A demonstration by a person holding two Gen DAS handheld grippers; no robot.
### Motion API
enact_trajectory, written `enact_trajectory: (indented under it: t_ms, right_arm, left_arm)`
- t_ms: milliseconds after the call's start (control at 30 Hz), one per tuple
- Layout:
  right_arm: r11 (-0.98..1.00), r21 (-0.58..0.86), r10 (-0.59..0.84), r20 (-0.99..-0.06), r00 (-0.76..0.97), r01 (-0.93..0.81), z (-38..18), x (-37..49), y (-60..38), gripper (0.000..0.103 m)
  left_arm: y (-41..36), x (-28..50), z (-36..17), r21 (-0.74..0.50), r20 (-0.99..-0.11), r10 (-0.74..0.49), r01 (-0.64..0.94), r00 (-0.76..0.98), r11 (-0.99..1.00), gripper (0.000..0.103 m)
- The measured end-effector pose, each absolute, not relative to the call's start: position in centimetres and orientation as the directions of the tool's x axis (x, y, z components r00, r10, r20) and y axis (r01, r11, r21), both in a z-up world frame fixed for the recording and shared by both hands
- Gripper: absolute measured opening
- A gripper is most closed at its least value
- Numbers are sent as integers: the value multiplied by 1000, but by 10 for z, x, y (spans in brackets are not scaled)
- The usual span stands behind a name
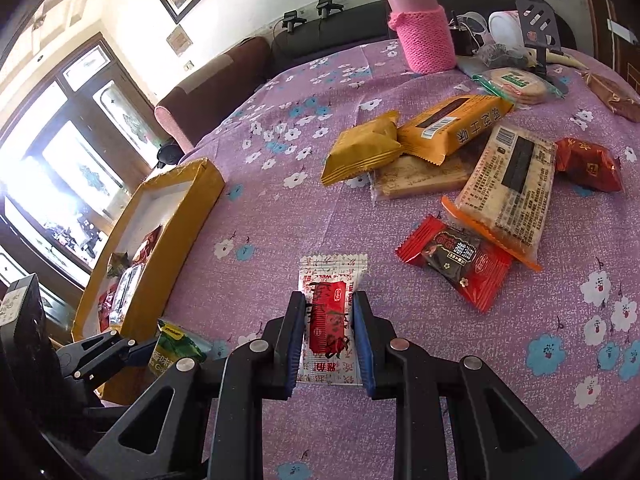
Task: Organize snacks
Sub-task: 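Grasp a white-red sauce packet with the right gripper while the left gripper grasps a green pea pack, then carry the packet and pea pack over the tray and open both grippers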
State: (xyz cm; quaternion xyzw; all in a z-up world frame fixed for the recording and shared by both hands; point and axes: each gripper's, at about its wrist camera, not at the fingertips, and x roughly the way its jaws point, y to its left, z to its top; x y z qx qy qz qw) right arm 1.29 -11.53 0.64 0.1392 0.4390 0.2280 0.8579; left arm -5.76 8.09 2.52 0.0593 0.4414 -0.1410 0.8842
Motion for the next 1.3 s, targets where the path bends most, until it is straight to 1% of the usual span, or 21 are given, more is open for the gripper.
enact_trajectory:
  t_ms: [167, 300, 400, 500, 600, 700, 833, 967, 1100, 1300]
  right_arm:
    - [835, 485, 546, -667, 506, -262, 5, 14, -119, 24]
    - [828, 495, 555, -656, 511, -264, 4, 12, -116, 24]
    - [820, 502, 566, -642, 517, -274, 9, 8, -112, 24]
    - [802, 523, 590, -620, 517, -288, 21, 4, -104, 24]
    - [771, 554, 630, -592, 502, -315, 38, -1, -90, 24]
    - [755, 547, 654, -586, 479, -362, 57, -4, -64, 24]
    - [753, 498, 657, -604, 451, -430, 78, -5, -17, 24]
    - [753, 450, 648, -637, 418, -481, 86, 0, 37, 24]
    - [764, 397, 614, -688, 386, -508, 77, 12, 91, 24]
    - [806, 283, 513, -772, 375, -519, 48, 37, 154, 24]
  left_arm:
    - [103, -77, 50, -94, -747, -236, 252, 622, 963, 35]
    - [134, -94, 67, -136, -708, -231, 192, 667, 972, 35]
    - [167, -106, 77, -162, -684, -205, 128, 700, 978, 36]
    - [201, -114, 81, -168, -669, -151, 50, 728, 984, 36]
    - [234, -117, 77, -185, -670, -104, -29, 735, 982, 36]
    - [260, -116, 71, -199, -677, -73, -87, 732, 976, 36]
    - [282, -107, 63, -203, -687, -49, -126, 725, 971, 36]
    - [295, -93, 55, -204, -704, -43, -143, 709, 968, 36]
    - [303, -85, 45, -213, -717, -59, -138, 694, 967, 36]
    - [315, -82, 35, -260, -730, -97, -145, 677, 955, 36]
